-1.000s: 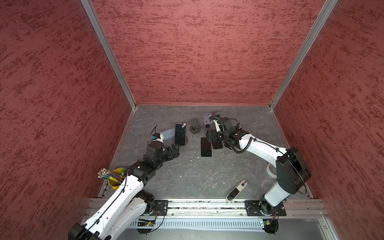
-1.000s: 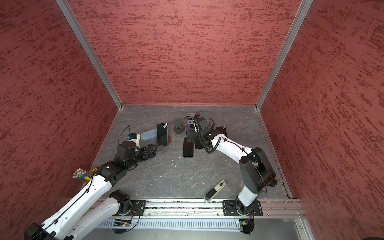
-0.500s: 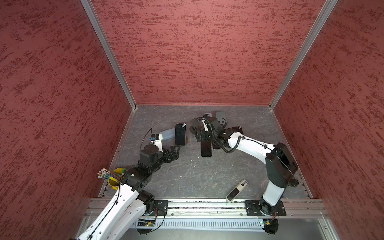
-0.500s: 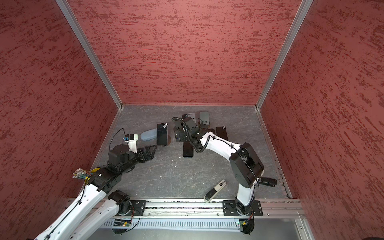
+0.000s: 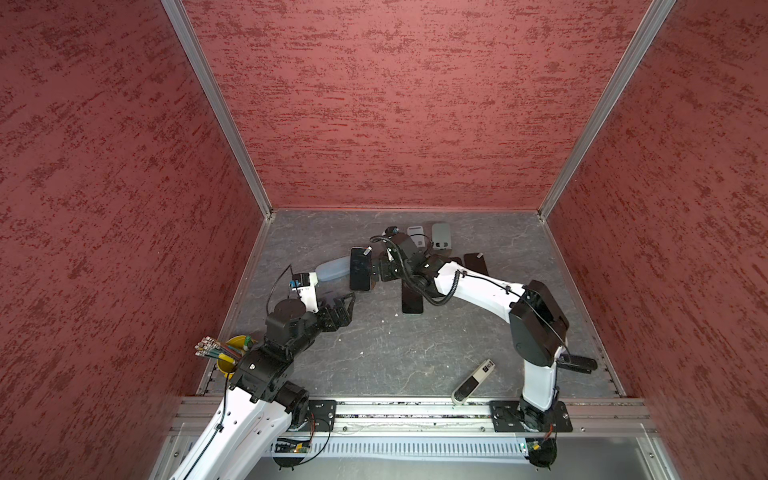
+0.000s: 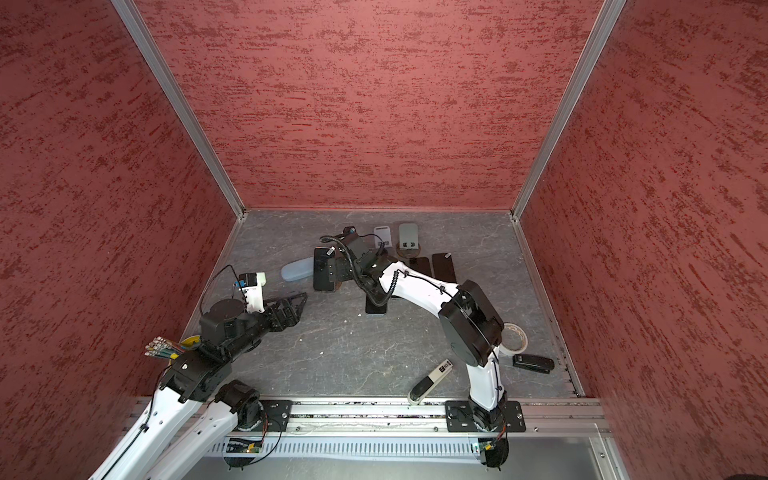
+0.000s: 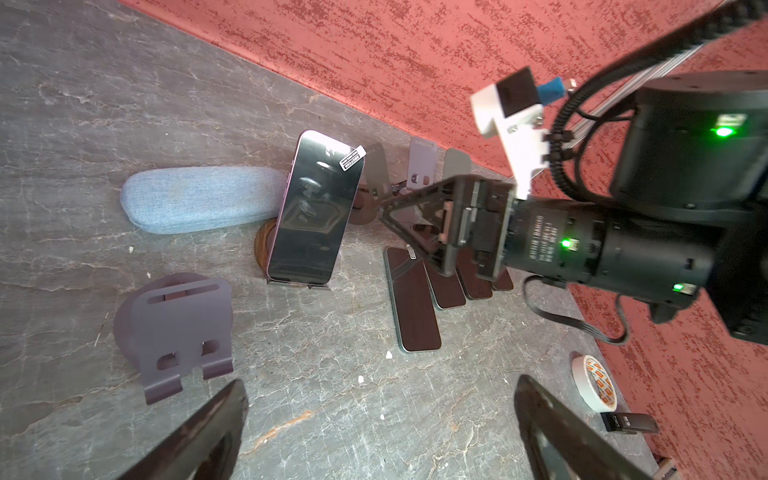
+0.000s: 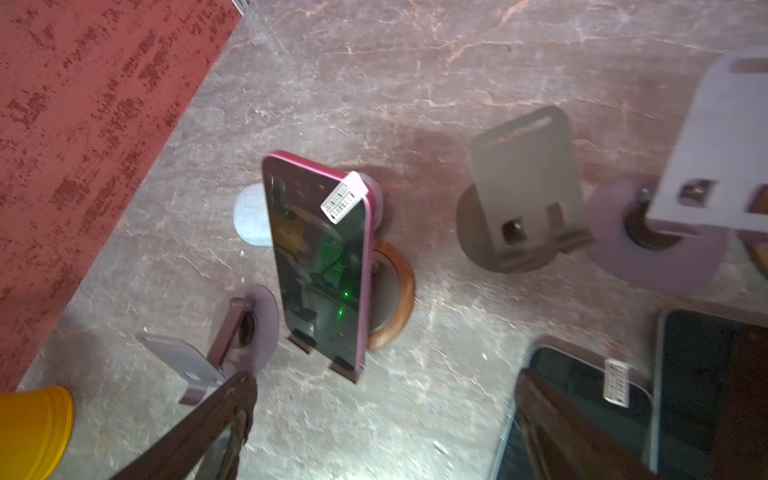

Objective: Remove the phone from the phone stand
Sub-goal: 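Move the right gripper above the pink-framed phone standing on its stand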

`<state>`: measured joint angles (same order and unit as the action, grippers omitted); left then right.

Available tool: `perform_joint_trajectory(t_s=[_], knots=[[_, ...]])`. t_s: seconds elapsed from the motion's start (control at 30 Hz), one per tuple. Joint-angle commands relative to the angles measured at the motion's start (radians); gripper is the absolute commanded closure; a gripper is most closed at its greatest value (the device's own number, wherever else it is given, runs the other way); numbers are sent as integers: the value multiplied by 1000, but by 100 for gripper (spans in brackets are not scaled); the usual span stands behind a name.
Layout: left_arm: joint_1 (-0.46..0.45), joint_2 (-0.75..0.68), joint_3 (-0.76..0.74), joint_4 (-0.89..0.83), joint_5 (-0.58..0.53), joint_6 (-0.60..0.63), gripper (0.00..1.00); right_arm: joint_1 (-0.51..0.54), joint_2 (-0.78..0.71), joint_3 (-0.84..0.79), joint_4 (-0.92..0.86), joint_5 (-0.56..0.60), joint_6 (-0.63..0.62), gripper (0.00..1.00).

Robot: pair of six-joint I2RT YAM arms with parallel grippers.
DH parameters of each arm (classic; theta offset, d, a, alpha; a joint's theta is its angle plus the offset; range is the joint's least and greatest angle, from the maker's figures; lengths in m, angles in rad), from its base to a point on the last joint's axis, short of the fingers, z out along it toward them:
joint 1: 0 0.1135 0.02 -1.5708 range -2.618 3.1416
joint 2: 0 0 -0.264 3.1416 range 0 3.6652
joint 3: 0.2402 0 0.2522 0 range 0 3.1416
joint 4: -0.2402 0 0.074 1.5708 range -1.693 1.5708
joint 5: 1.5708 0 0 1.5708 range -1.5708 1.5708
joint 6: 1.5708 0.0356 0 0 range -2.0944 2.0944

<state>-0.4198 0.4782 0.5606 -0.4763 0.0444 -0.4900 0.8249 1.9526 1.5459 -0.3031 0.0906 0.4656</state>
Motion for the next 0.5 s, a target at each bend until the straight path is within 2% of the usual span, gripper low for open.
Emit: perform_joint_trajectory(t_s=[0.0, 0.47], knots=[[7, -12, -11, -12, 21, 26, 0, 30, 39, 55, -19, 68, 66, 1], [18, -55, -15, -47, 9, 66, 0, 115, 186, 212, -70, 247, 113, 1]])
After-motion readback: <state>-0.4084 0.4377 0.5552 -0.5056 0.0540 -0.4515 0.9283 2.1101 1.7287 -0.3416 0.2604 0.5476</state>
